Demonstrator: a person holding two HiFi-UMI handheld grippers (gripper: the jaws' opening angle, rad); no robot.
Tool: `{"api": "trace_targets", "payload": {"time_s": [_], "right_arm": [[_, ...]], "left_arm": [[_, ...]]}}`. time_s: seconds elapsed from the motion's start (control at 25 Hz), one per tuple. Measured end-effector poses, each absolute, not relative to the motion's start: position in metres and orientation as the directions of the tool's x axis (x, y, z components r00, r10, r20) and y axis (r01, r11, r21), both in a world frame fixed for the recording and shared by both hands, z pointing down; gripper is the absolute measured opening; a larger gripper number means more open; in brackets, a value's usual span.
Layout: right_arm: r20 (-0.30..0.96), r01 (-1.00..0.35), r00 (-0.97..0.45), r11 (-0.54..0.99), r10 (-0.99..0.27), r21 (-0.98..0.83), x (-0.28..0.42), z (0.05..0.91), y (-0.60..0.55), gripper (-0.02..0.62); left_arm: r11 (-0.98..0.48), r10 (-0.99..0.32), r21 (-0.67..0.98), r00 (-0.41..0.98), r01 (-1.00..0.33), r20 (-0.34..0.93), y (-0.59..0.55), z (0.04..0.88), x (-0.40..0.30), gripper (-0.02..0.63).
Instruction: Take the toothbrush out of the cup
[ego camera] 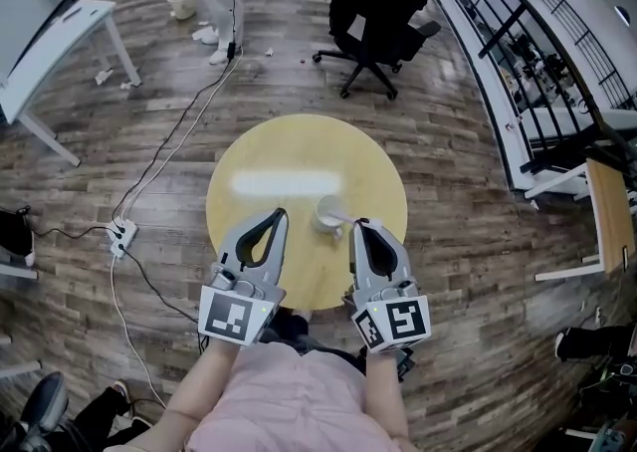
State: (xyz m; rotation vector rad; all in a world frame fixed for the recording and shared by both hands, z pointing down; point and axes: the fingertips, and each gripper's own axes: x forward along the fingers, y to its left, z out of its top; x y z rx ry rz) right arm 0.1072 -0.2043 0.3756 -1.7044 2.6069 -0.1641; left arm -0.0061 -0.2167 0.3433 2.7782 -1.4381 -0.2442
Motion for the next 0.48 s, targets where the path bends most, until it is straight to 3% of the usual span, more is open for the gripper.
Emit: {"api": "trace_targets", "payload": {"time_s": [0.48], "right_arm": [[0.037,-0.916,-0.396,0.392,-0.917,-0.09,0.1146,0.3722,-0.2009,0.025]], "left_arm": [[-0.595,-0.801,0.079,0.582,-0.8,-0.138,-0.2113,0.3422,0.0038,-0.003]]}}
